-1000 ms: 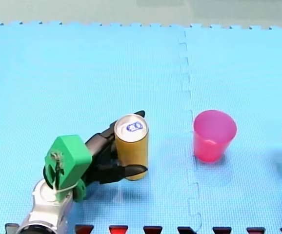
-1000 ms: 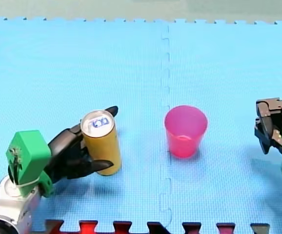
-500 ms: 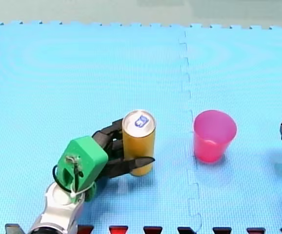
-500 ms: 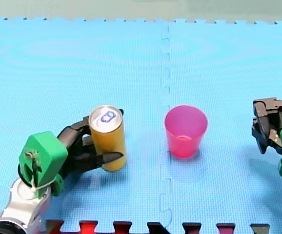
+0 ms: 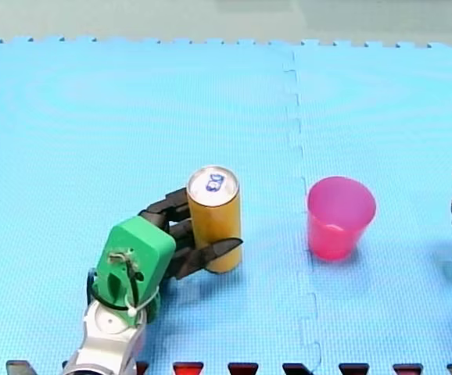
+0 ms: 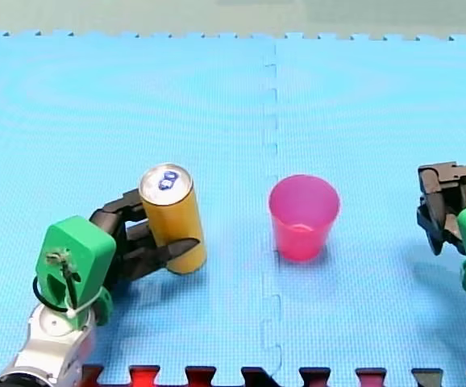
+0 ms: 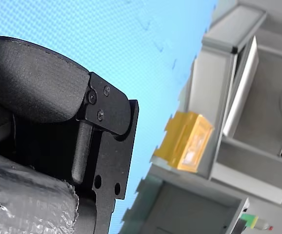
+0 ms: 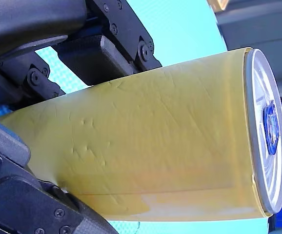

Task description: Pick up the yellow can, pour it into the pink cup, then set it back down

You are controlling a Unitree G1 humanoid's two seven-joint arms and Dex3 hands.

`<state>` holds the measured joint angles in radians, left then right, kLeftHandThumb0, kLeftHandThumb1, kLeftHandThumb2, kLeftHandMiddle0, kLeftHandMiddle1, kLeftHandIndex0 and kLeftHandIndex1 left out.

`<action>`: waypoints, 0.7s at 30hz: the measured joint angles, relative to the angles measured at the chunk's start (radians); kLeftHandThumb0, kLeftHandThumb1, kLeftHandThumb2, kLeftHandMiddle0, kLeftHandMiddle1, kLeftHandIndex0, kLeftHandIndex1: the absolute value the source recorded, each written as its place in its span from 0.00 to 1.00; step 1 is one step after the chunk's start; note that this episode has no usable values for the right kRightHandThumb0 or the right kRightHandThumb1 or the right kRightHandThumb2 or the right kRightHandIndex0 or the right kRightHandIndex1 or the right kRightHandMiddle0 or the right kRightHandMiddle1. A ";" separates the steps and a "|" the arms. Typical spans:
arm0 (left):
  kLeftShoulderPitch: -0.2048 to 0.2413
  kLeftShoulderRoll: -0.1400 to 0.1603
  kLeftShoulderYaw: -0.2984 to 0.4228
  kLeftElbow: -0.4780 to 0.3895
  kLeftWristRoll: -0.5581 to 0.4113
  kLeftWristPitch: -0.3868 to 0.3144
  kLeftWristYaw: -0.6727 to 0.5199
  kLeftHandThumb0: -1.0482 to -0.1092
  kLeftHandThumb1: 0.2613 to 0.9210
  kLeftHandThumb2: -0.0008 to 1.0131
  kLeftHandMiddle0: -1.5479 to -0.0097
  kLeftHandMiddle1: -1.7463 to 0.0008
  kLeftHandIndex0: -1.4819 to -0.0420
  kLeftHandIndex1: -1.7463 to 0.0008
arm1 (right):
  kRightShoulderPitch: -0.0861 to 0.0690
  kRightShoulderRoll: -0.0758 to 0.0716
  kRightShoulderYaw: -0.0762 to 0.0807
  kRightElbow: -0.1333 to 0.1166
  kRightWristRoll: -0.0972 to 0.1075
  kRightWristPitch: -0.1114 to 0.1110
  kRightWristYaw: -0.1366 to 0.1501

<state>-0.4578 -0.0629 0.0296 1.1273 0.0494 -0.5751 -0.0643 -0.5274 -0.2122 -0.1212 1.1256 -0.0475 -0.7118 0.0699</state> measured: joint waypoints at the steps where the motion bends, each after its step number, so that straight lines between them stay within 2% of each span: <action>1: 0.000 0.001 0.001 0.001 0.000 -0.001 0.000 0.72 0.84 0.00 0.15 0.97 0.19 0.99 | 0.000 0.000 0.001 0.001 -0.002 0.000 -0.003; 9: -0.011 0.007 0.044 -0.012 -0.045 -0.038 -0.001 0.72 0.82 0.00 0.14 0.98 0.18 1.00 | -0.004 0.002 0.011 0.008 -0.011 0.000 -0.024; 12: -0.048 0.007 0.050 -0.038 -0.038 -0.080 0.046 0.72 0.81 0.00 0.13 0.98 0.18 1.00 | -0.008 0.004 0.014 0.011 -0.011 0.002 -0.026; 17: -0.101 0.007 0.023 -0.078 0.031 -0.104 0.151 0.72 0.81 0.00 0.12 0.98 0.18 1.00 | -0.008 0.014 0.005 0.013 0.012 0.008 -0.008; 21: -0.117 0.020 -0.024 -0.110 0.132 -0.096 0.253 0.72 0.80 0.00 0.13 0.99 0.18 1.00 | -0.008 0.028 -0.003 0.012 0.029 0.011 0.003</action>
<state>-0.5749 -0.0425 0.0057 1.0172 0.1813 -0.6710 0.1886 -0.5352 -0.1846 -0.1243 1.1375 -0.0183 -0.7007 0.0734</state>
